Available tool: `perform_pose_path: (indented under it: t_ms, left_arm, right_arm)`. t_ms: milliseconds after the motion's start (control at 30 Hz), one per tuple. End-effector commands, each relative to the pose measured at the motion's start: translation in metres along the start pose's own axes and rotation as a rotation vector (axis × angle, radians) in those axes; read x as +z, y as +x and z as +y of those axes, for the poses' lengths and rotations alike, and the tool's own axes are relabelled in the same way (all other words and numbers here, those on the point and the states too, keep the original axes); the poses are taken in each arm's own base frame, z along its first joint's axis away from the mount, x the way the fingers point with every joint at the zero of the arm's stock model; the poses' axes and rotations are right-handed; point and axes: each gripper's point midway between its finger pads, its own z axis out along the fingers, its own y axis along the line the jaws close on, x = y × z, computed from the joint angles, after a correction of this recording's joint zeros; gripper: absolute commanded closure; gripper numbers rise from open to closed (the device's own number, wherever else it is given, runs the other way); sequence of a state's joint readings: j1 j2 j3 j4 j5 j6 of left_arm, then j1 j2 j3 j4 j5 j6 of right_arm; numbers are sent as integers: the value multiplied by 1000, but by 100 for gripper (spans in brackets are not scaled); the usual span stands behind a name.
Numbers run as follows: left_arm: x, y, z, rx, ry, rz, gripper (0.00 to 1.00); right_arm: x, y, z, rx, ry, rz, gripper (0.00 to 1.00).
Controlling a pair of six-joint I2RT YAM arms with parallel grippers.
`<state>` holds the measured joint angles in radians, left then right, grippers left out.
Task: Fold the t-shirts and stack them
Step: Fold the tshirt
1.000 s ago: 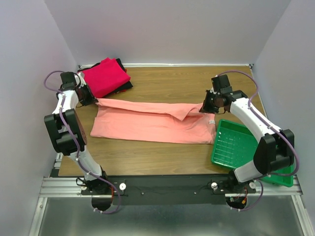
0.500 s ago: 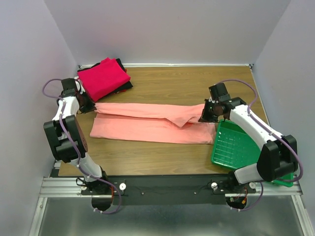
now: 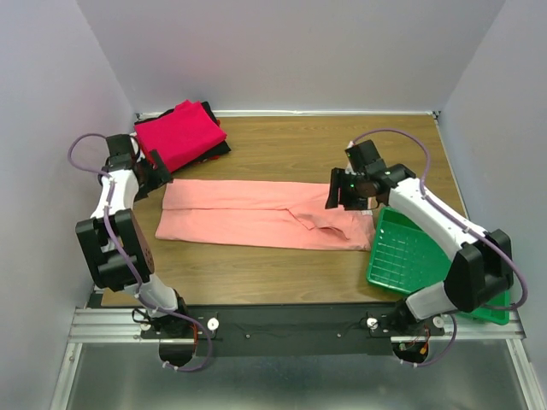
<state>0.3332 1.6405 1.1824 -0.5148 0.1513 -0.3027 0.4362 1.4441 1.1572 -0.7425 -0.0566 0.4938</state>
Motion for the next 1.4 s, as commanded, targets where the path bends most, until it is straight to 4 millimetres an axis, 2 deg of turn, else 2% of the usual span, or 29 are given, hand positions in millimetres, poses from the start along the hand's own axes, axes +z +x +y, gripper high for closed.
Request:
perform_pose_path:
  t_ms: [0, 33, 100, 167, 267, 333, 467, 667, 933, 1033, 1067, 1200, 1300, 1367]
  left_arm:
    - [-22, -36, -43, 85, 72, -153, 4]
    - [-21, -31, -61, 111, 104, -143, 4]
    - [-19, -27, -82, 134, 152, -137, 4]
    - [-9, -13, -104, 154, 191, -96, 4]
    - [-1, -1, -119, 145, 240, -56, 4]
    - [-1, 4, -127, 144, 270, -52, 4]
    - [1, 9, -127, 148, 273, -41, 3]
    - [6, 16, -125, 151, 278, -28, 3]
    - [9, 20, -123, 153, 278, -16, 3]
    - [9, 21, -123, 159, 276, -13, 3]
    - [9, 21, -122, 160, 274, -14, 3]
    - [8, 21, -122, 161, 273, -13, 3]
    - [8, 22, -121, 162, 270, -15, 3]
    - [7, 22, -121, 165, 271, -13, 3]
  right_arm:
    - [20, 2, 26, -153, -49, 35, 37]
    - [22, 3, 43, -198, -80, 30, 39]
    - [35, 12, 57, -258, -112, 70, 41]
    - [46, 25, 73, -325, -165, 106, 42]
    - [67, 48, 70, -366, -148, 176, 47]
    - [77, 55, 67, -382, -139, 190, 48]
    - [91, 54, 53, -380, -74, 165, 49]
    - [109, 49, 51, -364, -43, 139, 52]
    - [118, 50, 44, -366, -10, 130, 58]
    - [118, 53, 39, -360, 5, 136, 65]
    - [117, 54, 38, -356, 6, 137, 73]
    - [118, 56, 31, -356, 35, 135, 87]
    - [117, 55, 31, -359, 35, 132, 90]
    - [111, 49, 38, -356, 14, 112, 92]
